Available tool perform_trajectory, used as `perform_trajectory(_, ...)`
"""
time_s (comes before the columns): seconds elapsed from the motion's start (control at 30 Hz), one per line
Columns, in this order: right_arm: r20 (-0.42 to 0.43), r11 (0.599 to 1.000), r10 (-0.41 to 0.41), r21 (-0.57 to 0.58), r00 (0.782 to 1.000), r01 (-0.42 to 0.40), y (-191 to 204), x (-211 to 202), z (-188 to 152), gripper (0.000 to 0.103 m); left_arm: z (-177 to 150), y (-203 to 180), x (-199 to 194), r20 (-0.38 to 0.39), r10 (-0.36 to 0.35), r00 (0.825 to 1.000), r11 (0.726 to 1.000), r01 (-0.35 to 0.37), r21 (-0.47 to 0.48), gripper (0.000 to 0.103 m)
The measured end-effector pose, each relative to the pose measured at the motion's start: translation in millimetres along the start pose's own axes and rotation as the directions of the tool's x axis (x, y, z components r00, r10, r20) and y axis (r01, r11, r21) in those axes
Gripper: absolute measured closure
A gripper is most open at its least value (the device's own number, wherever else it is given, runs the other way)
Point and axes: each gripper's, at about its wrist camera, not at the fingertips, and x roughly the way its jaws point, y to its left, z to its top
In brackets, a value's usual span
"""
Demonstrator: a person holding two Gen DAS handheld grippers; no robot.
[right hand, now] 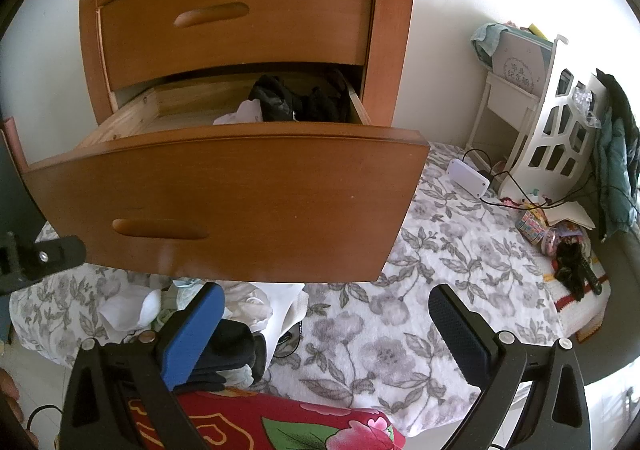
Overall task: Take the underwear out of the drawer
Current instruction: 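Reach the left tool into the drawer toward the black cloth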
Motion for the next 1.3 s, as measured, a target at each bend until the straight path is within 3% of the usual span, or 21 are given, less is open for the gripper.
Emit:
perform_trajectory(0.3, 0.016, 1.000, 0.004, 0.011, 1.000, -0.004, -1.3, -3.8, -0.4, 0.000, 9.6, -9.3, -29.0, 0.103, 0.012, 0.995, 0.999, -0.017, 0.047, 0.003)
perform_trajectory(0.7, 0.073, 1.000, 0.005, 0.026, 0.997, -0.007, -4.0, -0.6, 28.1, 0.000, 36.5, -18.6, -42.5, 0.144, -0.019, 0.989, 0.997, 0.008, 0.072, 0.003)
perform_trajectory(0.93, 0.112, 1.000, -0.007, 0.018, 0.994, 0.006, -1.6, 2.8, 39.1, 0.000, 65.2, -27.0, -41.0, 0.129, -0.027, 0.991, 0.995, 0.014, 0.100, 0.003)
perform_trajectory(1.17, 0.089, 0.999, -0.019, 0.040, 0.996, 0.016, -5.8, 8.2, 36.4, 0.000, 105.5, -55.4, -21.8, 0.039, -0.014, 0.999, 0.979, 0.006, 0.205, 0.003)
perform_trajectory(1.3, 0.084, 0.996, -0.032, 0.081, 0.996, 0.025, -14.0, 8.3, 35.3, 0.000, 131.5, -72.2, -1.1, 0.000, 0.066, 0.998, 0.969, -0.064, 0.240, 0.003)
